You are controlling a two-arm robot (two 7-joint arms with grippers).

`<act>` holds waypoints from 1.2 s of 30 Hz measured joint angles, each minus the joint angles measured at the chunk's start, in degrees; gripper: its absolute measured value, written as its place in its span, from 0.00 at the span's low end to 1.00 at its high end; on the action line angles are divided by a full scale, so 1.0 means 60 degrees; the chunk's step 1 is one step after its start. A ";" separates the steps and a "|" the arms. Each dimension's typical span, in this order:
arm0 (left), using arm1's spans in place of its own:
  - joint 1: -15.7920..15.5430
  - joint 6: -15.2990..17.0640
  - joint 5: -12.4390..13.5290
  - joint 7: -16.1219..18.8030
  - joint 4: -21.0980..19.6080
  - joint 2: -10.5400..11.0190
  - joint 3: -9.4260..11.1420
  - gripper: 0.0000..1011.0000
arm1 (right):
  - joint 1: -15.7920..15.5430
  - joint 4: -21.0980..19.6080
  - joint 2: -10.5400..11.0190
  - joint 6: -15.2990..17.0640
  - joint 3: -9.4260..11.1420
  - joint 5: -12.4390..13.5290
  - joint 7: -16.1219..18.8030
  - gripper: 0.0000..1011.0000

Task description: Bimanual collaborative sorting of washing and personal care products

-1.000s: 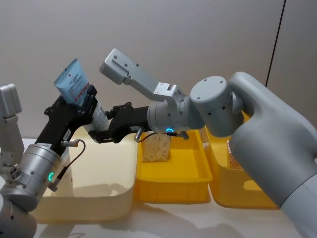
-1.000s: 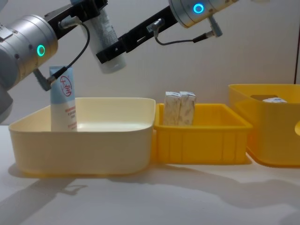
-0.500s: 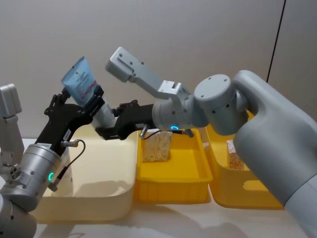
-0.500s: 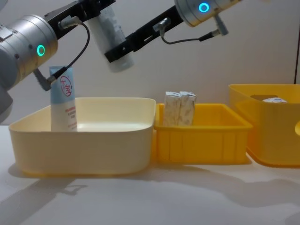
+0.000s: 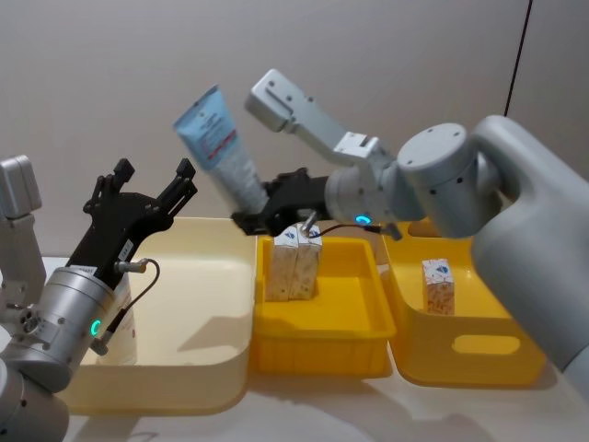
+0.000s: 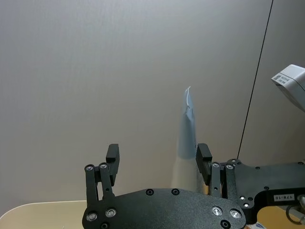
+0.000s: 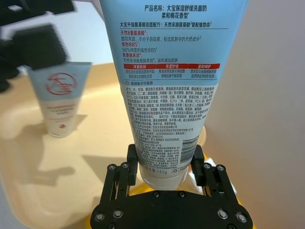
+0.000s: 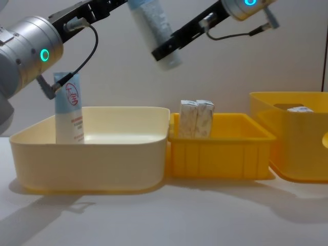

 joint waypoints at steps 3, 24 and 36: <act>0.0000 0.0000 0.0000 0.0000 0.0000 0.0001 0.0000 0.99 | -0.0009 -0.0129 0.0142 0.0256 0.0107 -0.0075 -0.0200 0.64; 0.0000 -0.0001 0.0000 0.0000 0.0000 0.0001 0.0000 0.99 | 0.0721 -0.0204 0.1264 0.2510 0.0640 -0.0623 -0.0698 0.64; 0.0000 0.0000 -0.0001 0.0000 0.0000 0.0000 0.0001 0.99 | 0.1572 0.0920 0.1614 0.3724 0.0545 -0.0774 -0.0034 0.64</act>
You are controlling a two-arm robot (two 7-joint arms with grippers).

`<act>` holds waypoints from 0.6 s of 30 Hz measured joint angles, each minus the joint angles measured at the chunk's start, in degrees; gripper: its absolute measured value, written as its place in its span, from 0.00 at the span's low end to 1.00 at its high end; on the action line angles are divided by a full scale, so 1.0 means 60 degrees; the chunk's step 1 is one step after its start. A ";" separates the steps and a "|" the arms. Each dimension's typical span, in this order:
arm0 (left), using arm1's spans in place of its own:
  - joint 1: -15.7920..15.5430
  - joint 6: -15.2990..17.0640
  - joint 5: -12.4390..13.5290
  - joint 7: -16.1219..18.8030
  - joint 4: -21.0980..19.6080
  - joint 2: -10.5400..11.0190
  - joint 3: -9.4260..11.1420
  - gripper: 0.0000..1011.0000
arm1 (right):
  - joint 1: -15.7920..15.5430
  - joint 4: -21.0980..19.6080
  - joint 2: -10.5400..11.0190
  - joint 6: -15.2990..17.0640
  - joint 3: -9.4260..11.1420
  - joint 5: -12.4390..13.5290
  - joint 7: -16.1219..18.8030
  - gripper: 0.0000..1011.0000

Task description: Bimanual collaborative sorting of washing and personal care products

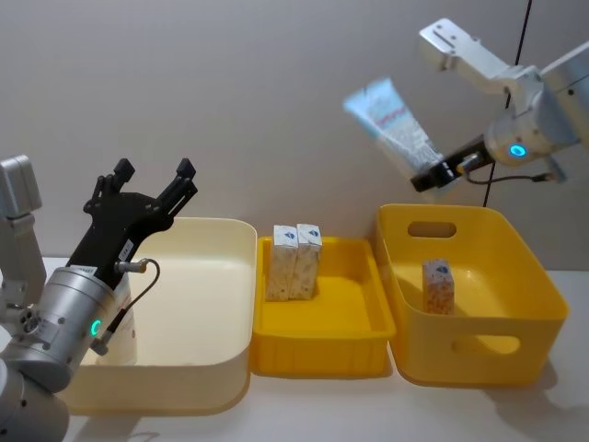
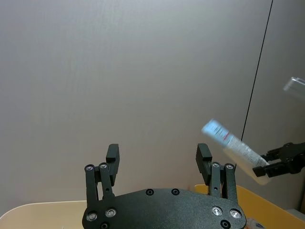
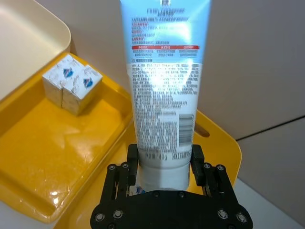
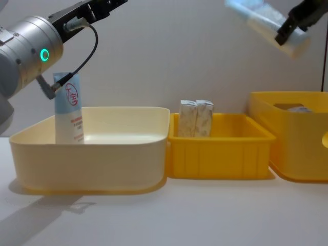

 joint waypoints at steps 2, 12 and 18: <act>0.0000 0.0000 0.0000 0.0000 0.0000 0.0000 0.0000 0.99 | 0.0191 0.0315 0.0024 0.0197 -0.0078 -0.0018 0.0218 0.64; 0.0000 -0.0001 0.0000 0.0000 0.0000 0.0002 -0.0001 0.99 | 0.1080 0.2037 -0.0128 0.0611 -0.0628 -0.0164 0.1421 0.64; 0.0000 0.0000 0.0000 0.0000 0.0000 0.0000 0.0000 0.99 | 0.1863 0.3948 -0.0631 0.0330 -0.1012 -0.0389 0.2334 0.64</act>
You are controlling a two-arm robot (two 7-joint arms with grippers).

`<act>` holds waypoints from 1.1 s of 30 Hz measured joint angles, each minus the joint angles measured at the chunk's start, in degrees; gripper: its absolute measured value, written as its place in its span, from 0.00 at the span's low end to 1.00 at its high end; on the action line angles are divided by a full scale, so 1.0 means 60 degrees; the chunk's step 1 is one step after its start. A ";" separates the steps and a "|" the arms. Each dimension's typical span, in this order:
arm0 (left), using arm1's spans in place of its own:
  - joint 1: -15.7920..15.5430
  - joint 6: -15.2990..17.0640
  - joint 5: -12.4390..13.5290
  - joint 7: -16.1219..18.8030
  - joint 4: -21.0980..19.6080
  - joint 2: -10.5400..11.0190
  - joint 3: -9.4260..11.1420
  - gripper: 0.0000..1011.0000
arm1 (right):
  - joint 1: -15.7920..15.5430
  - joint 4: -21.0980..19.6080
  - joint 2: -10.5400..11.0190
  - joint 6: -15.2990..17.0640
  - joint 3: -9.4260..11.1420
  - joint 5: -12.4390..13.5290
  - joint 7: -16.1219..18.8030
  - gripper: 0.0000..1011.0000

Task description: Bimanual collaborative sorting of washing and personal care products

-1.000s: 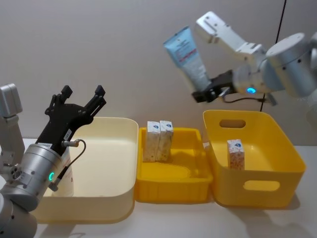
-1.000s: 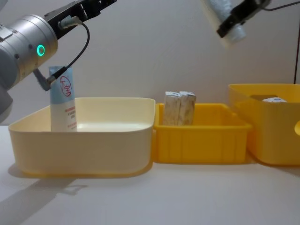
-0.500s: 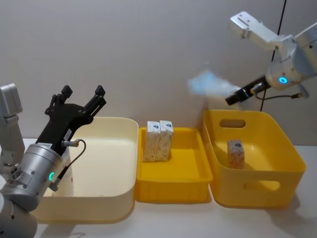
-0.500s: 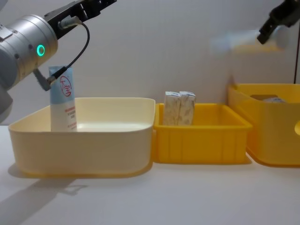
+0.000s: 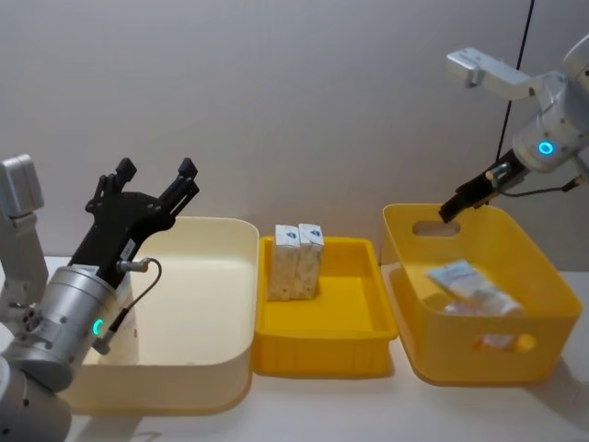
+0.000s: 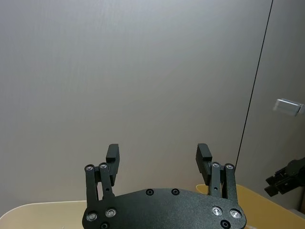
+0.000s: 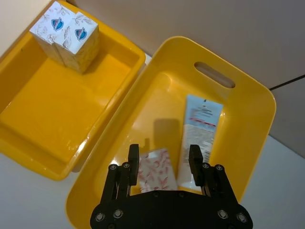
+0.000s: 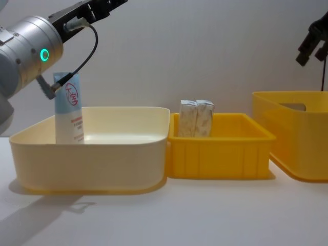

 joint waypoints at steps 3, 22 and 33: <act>0.0000 0.0000 0.0000 0.0000 0.0000 0.0000 0.0000 0.99 | 0.0340 0.0855 -0.0241 -0.0184 -0.0135 -0.0115 0.0326 0.64; 0.0000 0.0000 0.0000 0.0000 0.0001 0.0000 0.0000 0.99 | 0.1269 0.3199 -0.0913 -0.0708 -0.0479 -0.0431 0.1236 0.99; 0.0000 0.0000 0.0000 0.0000 0.0000 0.0000 0.0000 0.99 | 0.1414 0.3576 -0.1018 -0.0790 -0.0535 -0.0478 0.1384 0.99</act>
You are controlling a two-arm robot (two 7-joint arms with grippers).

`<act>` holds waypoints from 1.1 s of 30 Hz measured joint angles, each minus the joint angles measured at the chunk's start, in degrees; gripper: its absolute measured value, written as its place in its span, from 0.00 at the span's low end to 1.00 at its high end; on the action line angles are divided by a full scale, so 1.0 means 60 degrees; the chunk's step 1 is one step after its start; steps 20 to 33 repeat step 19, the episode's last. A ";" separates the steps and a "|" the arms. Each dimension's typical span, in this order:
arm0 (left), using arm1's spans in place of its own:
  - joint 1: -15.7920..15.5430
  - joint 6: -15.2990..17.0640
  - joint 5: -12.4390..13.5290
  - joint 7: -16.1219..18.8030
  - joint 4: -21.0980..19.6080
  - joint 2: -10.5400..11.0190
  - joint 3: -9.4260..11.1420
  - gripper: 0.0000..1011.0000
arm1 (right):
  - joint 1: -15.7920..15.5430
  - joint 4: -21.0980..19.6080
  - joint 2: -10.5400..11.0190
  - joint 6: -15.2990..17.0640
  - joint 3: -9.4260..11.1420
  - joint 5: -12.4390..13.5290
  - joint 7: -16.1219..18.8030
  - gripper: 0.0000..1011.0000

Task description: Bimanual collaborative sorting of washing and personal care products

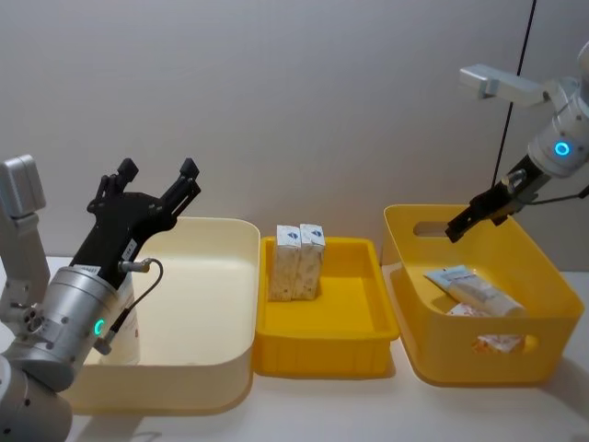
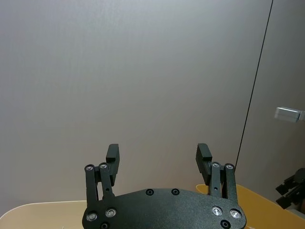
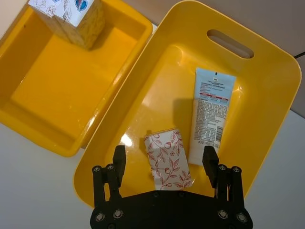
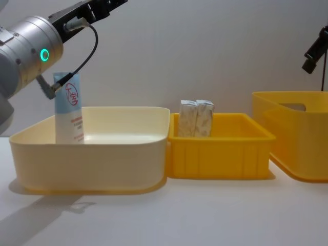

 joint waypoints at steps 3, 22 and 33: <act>0.0000 0.0000 0.0000 0.0000 0.0000 0.0000 -0.0001 0.99 | 0.0027 0.0064 -0.0020 -0.0015 -0.0007 -0.0007 0.0024 0.99; 0.0000 0.0000 0.0001 0.0000 0.0000 0.0000 0.0000 0.99 | 0.0089 0.0220 -0.0062 -0.0041 -0.0026 -0.0029 0.0084 0.99; 0.0000 0.0000 0.0001 0.0000 0.0000 0.0000 0.0000 0.99 | 0.0089 0.0220 -0.0062 -0.0041 -0.0026 -0.0029 0.0084 0.99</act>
